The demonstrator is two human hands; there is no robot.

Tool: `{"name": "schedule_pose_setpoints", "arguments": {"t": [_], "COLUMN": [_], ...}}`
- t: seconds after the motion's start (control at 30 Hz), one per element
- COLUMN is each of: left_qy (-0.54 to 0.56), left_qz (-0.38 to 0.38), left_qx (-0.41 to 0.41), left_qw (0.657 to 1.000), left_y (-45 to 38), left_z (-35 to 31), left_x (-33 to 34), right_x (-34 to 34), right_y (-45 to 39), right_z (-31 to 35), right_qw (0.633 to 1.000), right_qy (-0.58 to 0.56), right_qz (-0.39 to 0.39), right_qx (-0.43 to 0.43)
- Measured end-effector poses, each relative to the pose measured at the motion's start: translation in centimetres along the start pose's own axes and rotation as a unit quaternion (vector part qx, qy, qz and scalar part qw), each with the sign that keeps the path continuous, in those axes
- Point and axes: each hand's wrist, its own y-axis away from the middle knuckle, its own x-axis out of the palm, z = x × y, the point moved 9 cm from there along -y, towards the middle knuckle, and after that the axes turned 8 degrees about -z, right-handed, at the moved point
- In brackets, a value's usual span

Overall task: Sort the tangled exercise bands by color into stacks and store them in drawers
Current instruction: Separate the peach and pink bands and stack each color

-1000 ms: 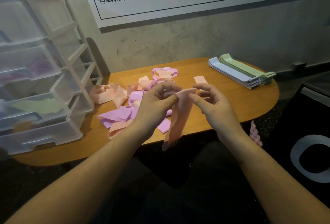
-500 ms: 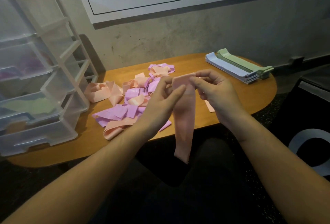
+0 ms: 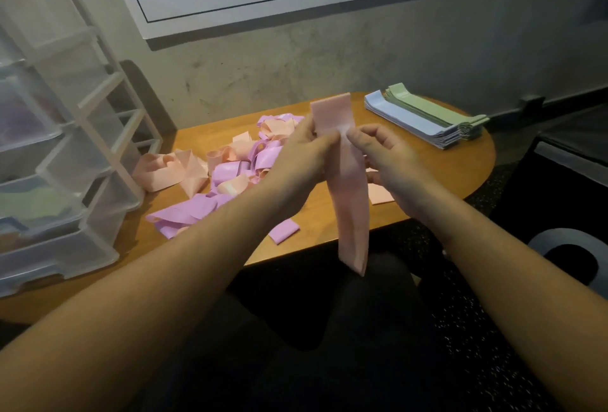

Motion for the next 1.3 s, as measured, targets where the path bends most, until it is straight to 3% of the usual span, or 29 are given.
{"name": "schedule_pose_setpoints", "arguments": {"t": [0.3,0.53,0.7,0.9,1.17,1.3], "left_qy": [0.061,0.029,0.02,-0.024,-0.103,-0.171], "left_qz": [-0.065,-0.123,-0.135,-0.144,-0.143,-0.127], "left_qx": [-0.057,-0.07,-0.083,-0.101,-0.125,-0.114], "left_qw": [0.994,0.989,0.987,0.984,0.976,0.97], "left_y": [-6.6,-12.9,-16.4,-20.1,-23.6,-24.5], "left_z": [-0.8,0.8,2.9,7.0,12.2,13.9], "left_x": [1.4,1.7,2.5,2.6,2.4,2.2], "right_x": [-1.6,-4.7,-6.5,-8.9,-7.8,-8.4], "right_y": [-0.7,-3.6,-5.3,-6.7,-7.5,-8.3], "right_z": [-3.1,-5.1,-7.0,-7.3,-9.7,-10.6], "right_qw": [0.987,0.968,0.965,0.953,0.948,0.925], "right_qy": [0.12,0.237,0.233,0.289,0.285,0.36], "right_qz": [0.083,0.019,0.008,-0.058,0.048,0.071], "right_qx": [0.071,0.084,0.123,0.064,0.133,0.102]}}
